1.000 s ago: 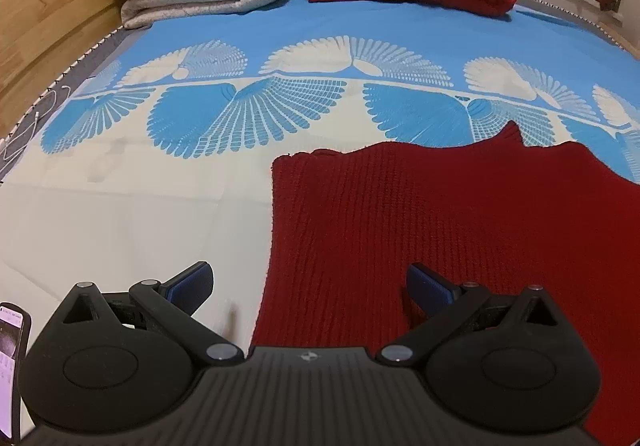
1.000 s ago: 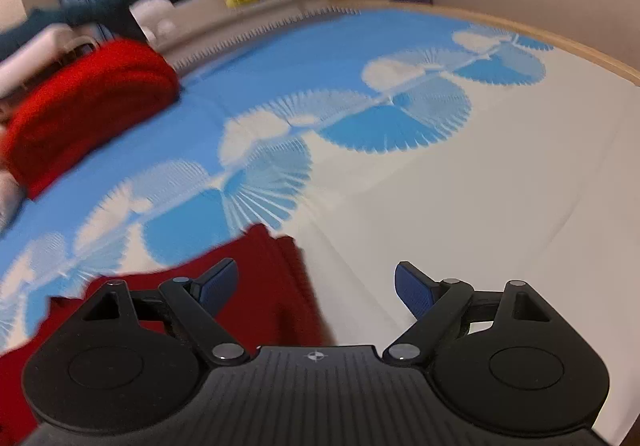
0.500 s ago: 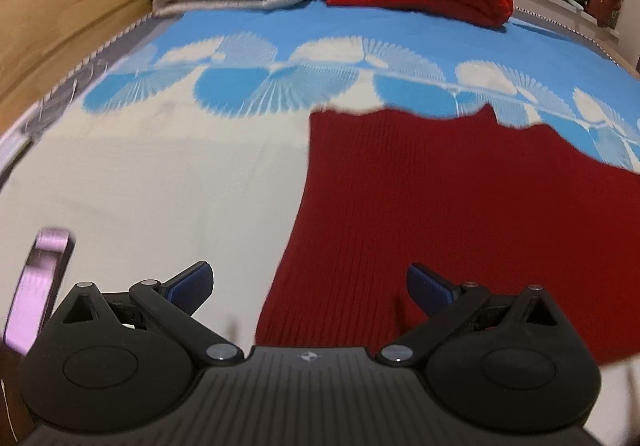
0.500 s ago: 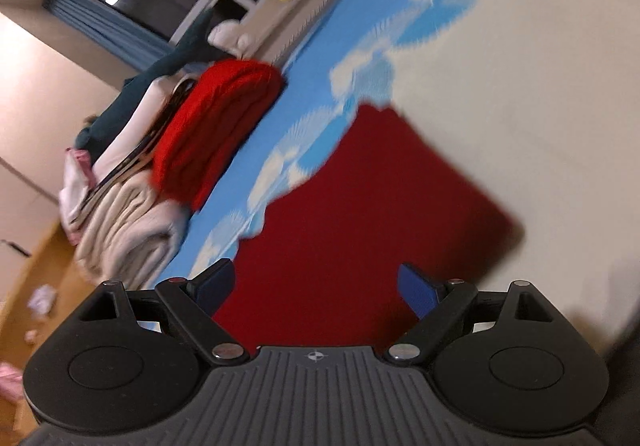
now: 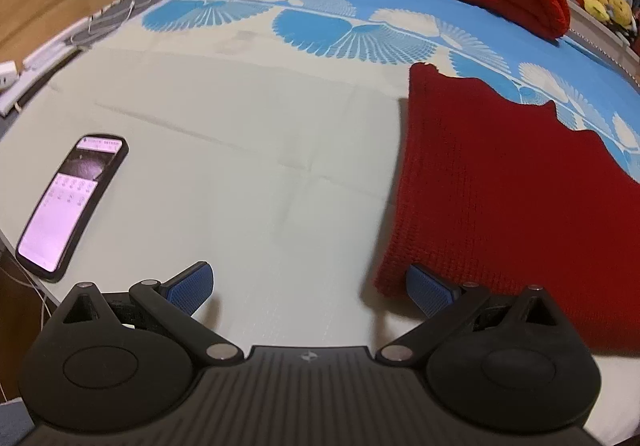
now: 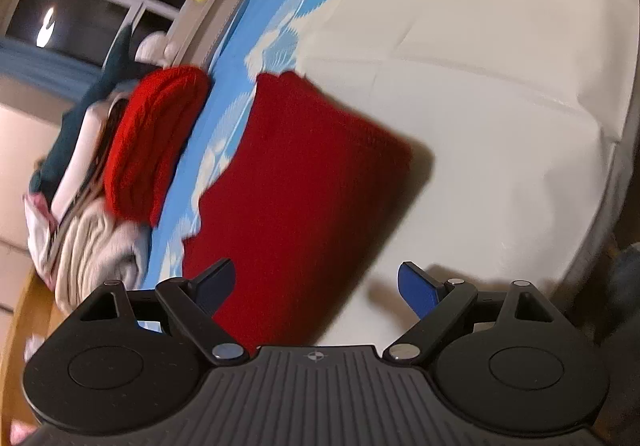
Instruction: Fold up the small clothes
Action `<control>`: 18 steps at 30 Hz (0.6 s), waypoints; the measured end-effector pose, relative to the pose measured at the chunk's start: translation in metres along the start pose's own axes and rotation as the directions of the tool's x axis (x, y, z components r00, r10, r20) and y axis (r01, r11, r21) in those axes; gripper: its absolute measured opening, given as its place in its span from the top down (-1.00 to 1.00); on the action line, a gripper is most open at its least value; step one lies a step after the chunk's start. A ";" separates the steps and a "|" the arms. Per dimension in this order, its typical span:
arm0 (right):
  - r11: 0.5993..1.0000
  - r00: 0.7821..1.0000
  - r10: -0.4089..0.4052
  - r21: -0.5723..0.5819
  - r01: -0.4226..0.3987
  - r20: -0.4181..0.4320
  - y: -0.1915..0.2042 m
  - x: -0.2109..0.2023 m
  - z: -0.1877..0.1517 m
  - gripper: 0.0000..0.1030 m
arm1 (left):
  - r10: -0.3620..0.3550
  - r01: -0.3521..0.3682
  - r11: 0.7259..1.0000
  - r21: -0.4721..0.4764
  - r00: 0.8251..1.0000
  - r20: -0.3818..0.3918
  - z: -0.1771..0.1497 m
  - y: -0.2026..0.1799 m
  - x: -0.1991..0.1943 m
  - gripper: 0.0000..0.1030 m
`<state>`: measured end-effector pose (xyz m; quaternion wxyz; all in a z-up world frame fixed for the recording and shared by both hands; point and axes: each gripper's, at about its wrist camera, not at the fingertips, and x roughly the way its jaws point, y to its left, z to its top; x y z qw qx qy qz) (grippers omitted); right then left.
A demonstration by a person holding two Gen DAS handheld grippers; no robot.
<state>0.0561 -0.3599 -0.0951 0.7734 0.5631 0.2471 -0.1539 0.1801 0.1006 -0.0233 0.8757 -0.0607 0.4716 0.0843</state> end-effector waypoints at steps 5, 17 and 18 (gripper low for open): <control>0.984 0.999 -0.002 0.180 -0.004 0.035 -0.014 0.027 0.007 -0.74 | -0.031 0.031 0.999 -0.008 0.999 -0.011 0.009 -0.008 0.005 -1.00; 0.992 0.990 -0.023 0.129 0.005 0.141 -0.013 0.063 0.019 0.29 | -0.023 0.024 1.000 0.016 1.000 -0.021 0.015 -0.019 0.017 -1.00; 0.989 0.992 -0.006 0.150 -0.014 0.130 -0.017 0.064 0.020 0.48 | -0.021 0.021 1.000 0.013 1.000 -0.024 0.016 -0.019 0.019 -1.00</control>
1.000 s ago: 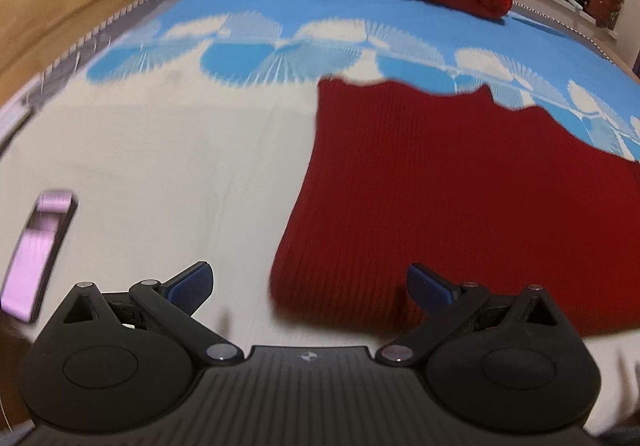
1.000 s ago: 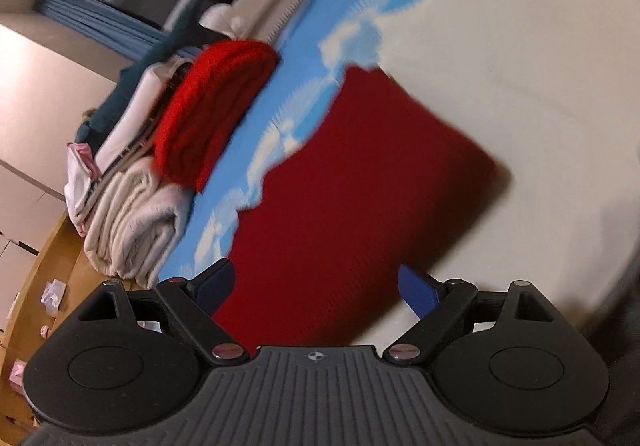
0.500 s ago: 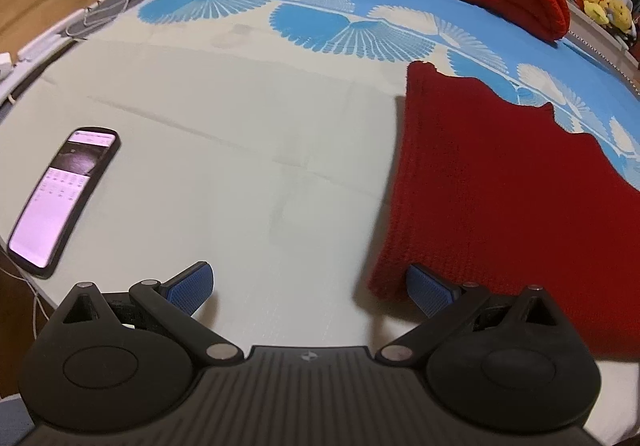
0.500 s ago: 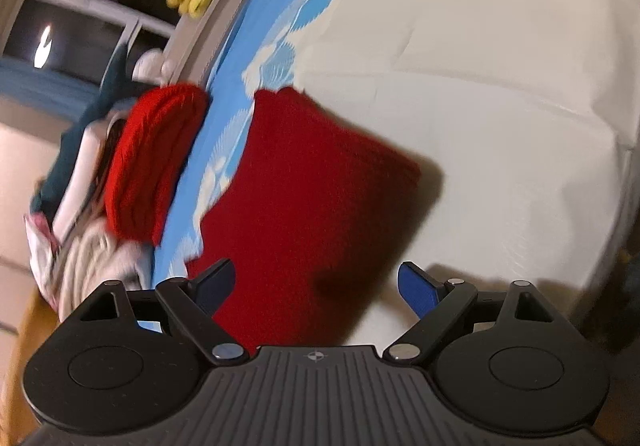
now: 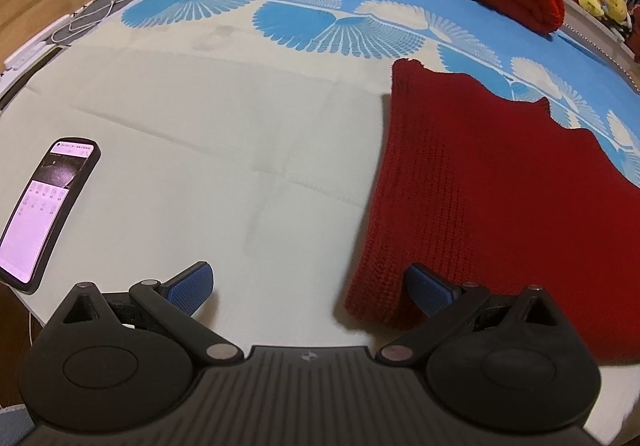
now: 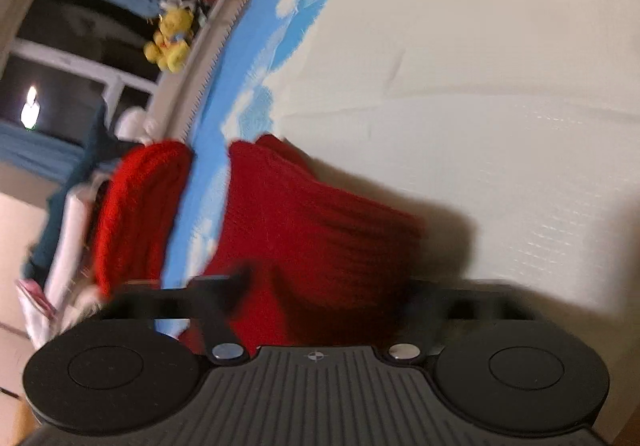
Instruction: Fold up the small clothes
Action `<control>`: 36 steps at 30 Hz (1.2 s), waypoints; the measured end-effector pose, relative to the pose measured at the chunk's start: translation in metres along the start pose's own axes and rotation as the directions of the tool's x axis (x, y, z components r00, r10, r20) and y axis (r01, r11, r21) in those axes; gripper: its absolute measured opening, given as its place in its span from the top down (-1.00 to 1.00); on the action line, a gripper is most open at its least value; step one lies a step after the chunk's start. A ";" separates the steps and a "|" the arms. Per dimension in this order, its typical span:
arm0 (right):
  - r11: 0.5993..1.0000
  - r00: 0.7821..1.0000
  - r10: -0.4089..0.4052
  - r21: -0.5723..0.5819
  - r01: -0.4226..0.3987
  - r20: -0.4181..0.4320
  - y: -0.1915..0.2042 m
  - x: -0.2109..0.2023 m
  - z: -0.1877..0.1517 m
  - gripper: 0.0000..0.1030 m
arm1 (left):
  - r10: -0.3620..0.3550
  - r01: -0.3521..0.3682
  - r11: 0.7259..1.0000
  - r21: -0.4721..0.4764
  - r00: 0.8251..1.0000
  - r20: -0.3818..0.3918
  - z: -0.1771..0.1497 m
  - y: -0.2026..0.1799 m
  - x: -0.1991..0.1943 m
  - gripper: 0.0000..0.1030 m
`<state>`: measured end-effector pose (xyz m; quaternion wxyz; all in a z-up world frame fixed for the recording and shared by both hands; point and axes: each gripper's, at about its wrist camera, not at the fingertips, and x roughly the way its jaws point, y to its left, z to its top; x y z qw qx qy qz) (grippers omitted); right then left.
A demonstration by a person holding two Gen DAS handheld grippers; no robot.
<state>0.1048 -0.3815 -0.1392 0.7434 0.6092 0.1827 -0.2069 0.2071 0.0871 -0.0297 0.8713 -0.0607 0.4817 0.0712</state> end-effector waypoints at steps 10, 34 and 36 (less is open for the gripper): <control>0.999 1.000 -0.010 0.037 0.011 -0.027 -0.005 -0.001 0.007 0.06 | 0.018 -0.018 0.999 -0.027 1.000 -0.006 0.008 -0.003 0.004 -1.00; 0.983 0.983 -0.166 -0.065 0.171 0.081 0.023 0.001 -0.004 0.08 | 0.084 -0.096 0.984 -0.150 0.993 -0.081 0.013 0.043 0.010 -1.00; 0.983 0.983 -0.162 -0.070 0.168 0.088 0.025 0.001 -0.005 0.35 | 0.079 -0.100 0.982 -0.159 0.988 -0.134 0.012 0.047 0.019 -1.00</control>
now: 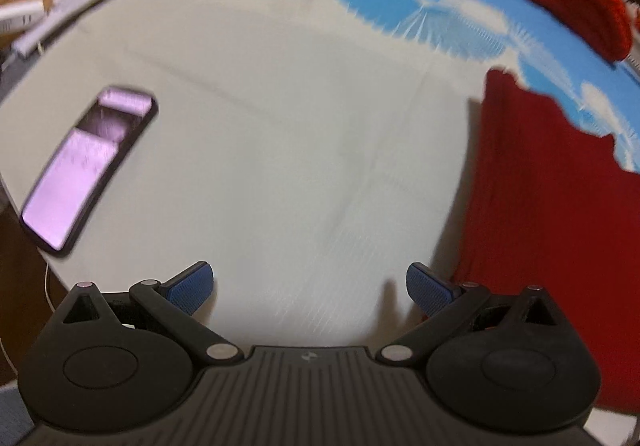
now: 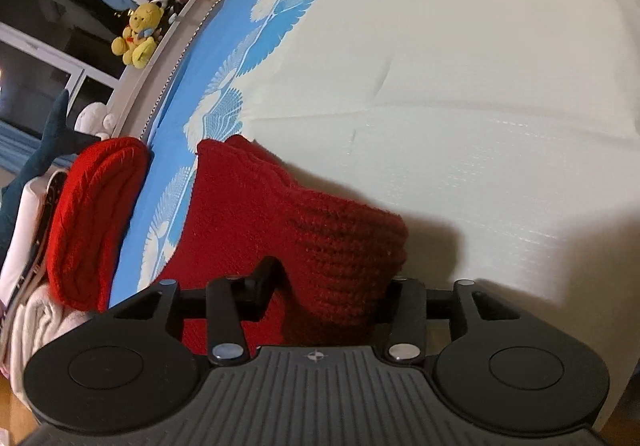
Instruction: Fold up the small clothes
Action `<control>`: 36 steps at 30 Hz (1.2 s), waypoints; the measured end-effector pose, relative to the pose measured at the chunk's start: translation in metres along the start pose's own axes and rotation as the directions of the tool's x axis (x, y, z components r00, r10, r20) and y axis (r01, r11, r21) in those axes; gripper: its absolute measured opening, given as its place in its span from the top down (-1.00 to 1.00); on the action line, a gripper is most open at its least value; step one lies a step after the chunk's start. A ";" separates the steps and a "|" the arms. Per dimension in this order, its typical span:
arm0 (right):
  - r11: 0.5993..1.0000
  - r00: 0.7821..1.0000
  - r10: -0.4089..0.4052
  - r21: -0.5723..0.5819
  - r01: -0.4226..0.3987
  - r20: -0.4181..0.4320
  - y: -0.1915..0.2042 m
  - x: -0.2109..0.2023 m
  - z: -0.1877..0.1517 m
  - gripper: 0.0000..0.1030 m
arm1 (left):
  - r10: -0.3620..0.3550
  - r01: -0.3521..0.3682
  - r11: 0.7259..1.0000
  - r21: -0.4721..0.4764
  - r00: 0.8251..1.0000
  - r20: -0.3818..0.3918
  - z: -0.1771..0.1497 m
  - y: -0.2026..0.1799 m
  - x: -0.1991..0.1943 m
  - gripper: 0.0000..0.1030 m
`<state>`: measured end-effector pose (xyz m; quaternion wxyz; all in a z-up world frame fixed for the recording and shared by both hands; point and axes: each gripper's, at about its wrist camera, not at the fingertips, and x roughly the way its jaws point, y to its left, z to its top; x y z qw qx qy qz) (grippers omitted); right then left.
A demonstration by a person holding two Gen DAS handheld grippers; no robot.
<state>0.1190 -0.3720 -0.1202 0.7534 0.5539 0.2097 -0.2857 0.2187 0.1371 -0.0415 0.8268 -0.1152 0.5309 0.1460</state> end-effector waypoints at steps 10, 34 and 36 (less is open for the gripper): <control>0.759 0.963 0.226 -0.646 -0.080 0.146 0.153 -0.060 -0.073 0.69 | -0.021 0.019 0.999 -0.026 0.998 -0.065 -0.004 0.002 0.016 -0.99; -0.195 0.877 0.368 -0.947 -0.254 -0.310 0.177 -0.081 -0.346 0.68 | -0.036 0.032 0.997 -0.070 0.998 -0.059 0.000 0.012 0.010 -0.99; -0.214 0.883 0.338 -0.940 -0.265 -0.326 0.171 -0.075 -0.349 0.68 | -0.030 0.026 0.997 -0.068 0.998 -0.056 -0.001 0.012 0.010 -0.99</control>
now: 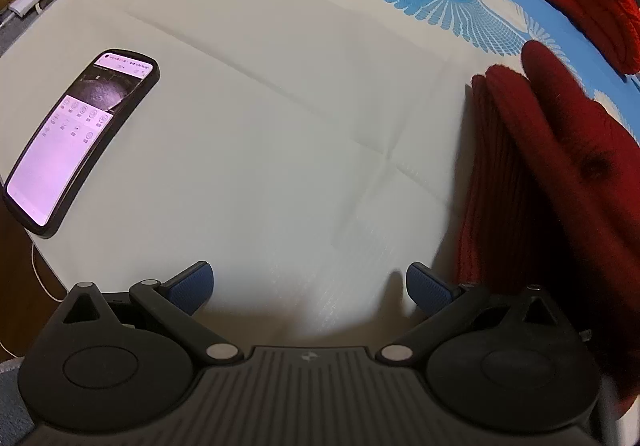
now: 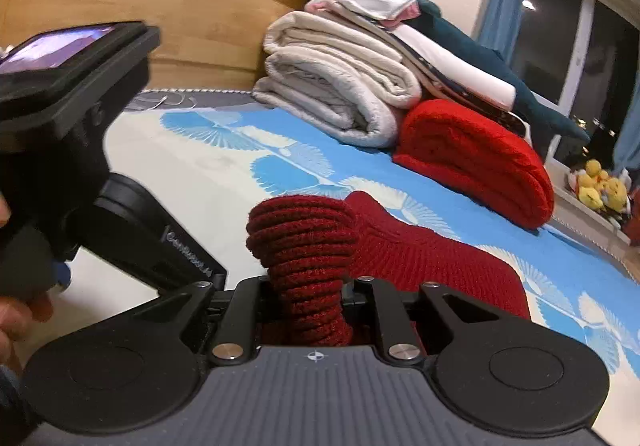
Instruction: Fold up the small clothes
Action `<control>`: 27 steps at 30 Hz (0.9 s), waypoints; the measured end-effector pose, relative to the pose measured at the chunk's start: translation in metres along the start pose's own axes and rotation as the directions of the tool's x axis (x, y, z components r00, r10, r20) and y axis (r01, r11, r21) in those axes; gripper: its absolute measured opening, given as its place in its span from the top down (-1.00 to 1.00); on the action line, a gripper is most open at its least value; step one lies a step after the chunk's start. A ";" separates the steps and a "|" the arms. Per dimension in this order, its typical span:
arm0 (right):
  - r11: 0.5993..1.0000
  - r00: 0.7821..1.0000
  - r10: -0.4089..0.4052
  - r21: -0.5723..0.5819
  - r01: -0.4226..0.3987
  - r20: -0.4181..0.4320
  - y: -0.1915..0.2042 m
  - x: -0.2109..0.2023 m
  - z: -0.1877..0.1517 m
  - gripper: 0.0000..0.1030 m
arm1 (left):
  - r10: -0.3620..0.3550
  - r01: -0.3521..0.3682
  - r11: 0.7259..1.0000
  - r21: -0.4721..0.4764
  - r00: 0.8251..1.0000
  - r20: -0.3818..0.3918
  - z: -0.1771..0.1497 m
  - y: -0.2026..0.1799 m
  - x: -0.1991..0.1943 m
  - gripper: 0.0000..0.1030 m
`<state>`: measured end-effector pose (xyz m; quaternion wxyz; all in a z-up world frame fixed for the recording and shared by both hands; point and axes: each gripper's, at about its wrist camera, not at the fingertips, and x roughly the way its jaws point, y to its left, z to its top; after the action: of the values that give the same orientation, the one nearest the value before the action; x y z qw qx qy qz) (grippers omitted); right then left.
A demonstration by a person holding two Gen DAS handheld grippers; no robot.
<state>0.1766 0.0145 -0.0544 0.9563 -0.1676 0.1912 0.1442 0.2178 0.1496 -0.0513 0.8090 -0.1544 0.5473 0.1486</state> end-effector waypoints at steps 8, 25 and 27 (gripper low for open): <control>0.998 0.998 0.056 0.026 -0.055 -0.029 0.011 0.009 -0.004 0.60 | 0.015 -0.015 1.000 -0.010 1.000 0.015 0.002 0.004 -0.001 -0.99; 0.949 0.994 0.091 0.307 -0.068 -0.060 -0.105 -0.071 -0.016 0.14 | -0.251 0.225 0.966 0.130 0.935 0.249 -0.003 -0.033 -0.061 -0.99; 0.947 0.985 0.104 0.317 -0.055 -0.140 -0.104 -0.057 -0.027 0.20 | -0.303 0.258 0.941 0.220 0.930 0.208 -0.011 -0.049 -0.059 -0.99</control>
<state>0.1531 -0.1014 -0.0264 0.9464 -0.0173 0.2918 0.1373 0.2076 0.0967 0.0046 0.8928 -0.1350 0.4297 -0.0040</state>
